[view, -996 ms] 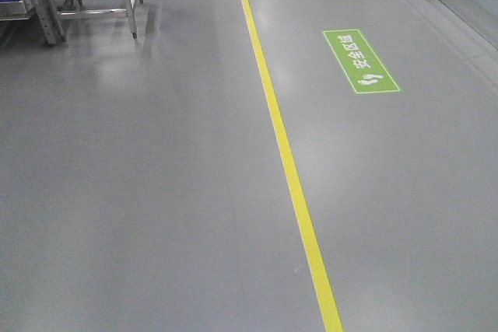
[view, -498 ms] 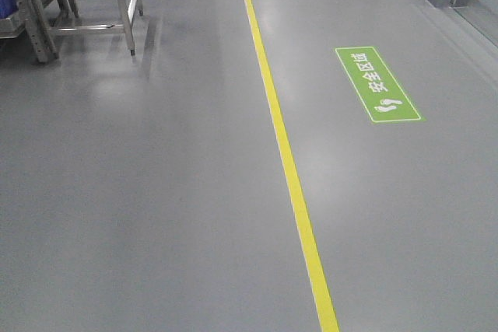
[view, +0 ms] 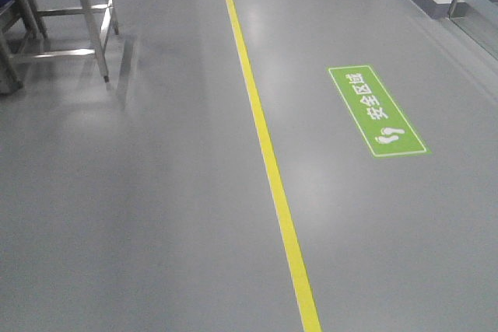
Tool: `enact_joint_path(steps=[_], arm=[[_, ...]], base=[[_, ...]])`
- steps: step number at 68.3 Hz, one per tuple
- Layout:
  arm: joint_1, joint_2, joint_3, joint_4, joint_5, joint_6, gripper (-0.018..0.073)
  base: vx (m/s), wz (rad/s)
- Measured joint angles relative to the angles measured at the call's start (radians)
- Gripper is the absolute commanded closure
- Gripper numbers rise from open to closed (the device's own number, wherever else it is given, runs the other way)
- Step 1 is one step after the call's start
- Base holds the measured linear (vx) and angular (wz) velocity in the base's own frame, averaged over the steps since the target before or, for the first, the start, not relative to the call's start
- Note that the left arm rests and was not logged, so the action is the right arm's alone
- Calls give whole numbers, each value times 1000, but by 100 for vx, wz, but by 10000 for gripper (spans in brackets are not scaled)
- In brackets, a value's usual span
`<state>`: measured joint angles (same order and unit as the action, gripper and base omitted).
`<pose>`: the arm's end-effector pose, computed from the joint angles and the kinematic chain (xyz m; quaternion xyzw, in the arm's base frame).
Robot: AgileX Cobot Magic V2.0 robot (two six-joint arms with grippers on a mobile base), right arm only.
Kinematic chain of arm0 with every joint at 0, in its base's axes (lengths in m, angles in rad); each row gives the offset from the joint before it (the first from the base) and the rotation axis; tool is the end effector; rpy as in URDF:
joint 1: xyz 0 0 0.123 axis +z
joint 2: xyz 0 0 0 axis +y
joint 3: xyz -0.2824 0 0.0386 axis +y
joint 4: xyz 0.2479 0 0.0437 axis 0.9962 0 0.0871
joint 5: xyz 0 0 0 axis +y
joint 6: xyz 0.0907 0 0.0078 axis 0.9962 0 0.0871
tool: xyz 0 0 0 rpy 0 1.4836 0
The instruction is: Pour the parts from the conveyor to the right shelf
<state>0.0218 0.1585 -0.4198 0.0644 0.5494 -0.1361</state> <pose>0.0445 0.0040 0.2937 -0.0505 0.7725 -0.0058 0.6330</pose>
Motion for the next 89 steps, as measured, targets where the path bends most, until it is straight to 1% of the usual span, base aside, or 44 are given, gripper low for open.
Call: enact_joint_path(steps=[89], arm=[[0, 0, 0, 0, 0, 0, 565]], base=[[72, 2]])
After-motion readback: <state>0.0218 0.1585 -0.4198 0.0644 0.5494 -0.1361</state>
